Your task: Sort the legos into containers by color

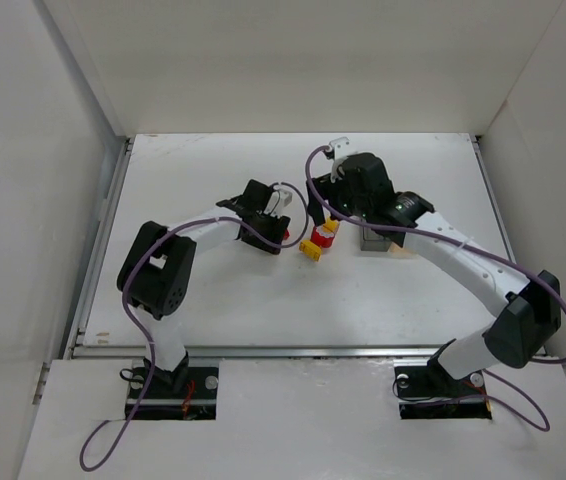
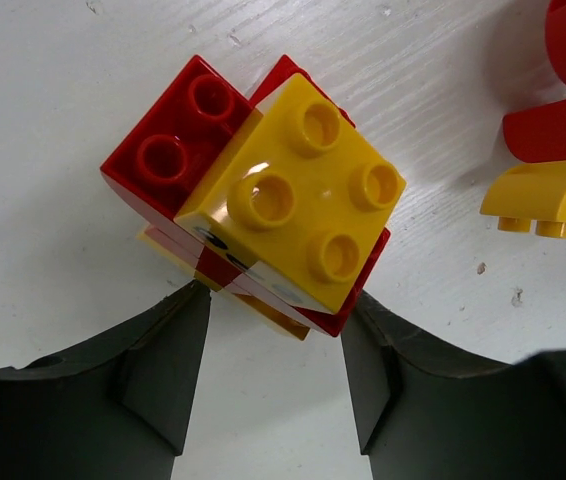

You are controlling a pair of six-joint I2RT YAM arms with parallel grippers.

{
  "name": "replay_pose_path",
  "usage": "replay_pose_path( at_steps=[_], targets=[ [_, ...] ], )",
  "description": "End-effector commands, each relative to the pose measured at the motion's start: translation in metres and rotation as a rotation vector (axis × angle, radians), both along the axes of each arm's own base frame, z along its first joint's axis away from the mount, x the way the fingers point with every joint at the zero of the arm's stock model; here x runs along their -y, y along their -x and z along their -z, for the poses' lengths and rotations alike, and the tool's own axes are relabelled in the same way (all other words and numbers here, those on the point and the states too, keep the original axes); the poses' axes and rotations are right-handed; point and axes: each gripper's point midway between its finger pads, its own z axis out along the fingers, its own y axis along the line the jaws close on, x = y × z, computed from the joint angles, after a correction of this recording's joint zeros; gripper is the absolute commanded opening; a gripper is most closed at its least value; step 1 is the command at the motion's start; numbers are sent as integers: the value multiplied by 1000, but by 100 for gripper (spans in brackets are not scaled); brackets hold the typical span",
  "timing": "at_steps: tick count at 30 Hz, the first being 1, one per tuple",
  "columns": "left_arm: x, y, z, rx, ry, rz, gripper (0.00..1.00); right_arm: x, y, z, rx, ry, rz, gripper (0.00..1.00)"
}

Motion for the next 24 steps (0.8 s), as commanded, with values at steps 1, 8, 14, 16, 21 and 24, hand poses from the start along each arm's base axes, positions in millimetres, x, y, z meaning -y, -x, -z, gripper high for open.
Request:
replay_pose_path(
  at_steps=[1,8,14,16,21,24],
  targets=[
    [7,-11,-16,20,49,-3,50,-12,-6,-19,28,-35,-18,89],
    [4,-9,-10,-18,49,-25,41,-20,-10,-20,22,-43,-34,89],
    [0,-19,-9,-32,64,-42,30,-21,-12,-14,8,-31,-34,89],
    [0,-23,-10,-35,74,-45,28,-22,-14,-14,8,-31,-34,89],
    [-2,-26,-13,-73,111,-38,33,-23,-15,-12,0,-26,-34,89],
    [1,-24,-17,-89,143,-14,46,-23,-16,-8,-3,-14,-39,89]
  ],
)
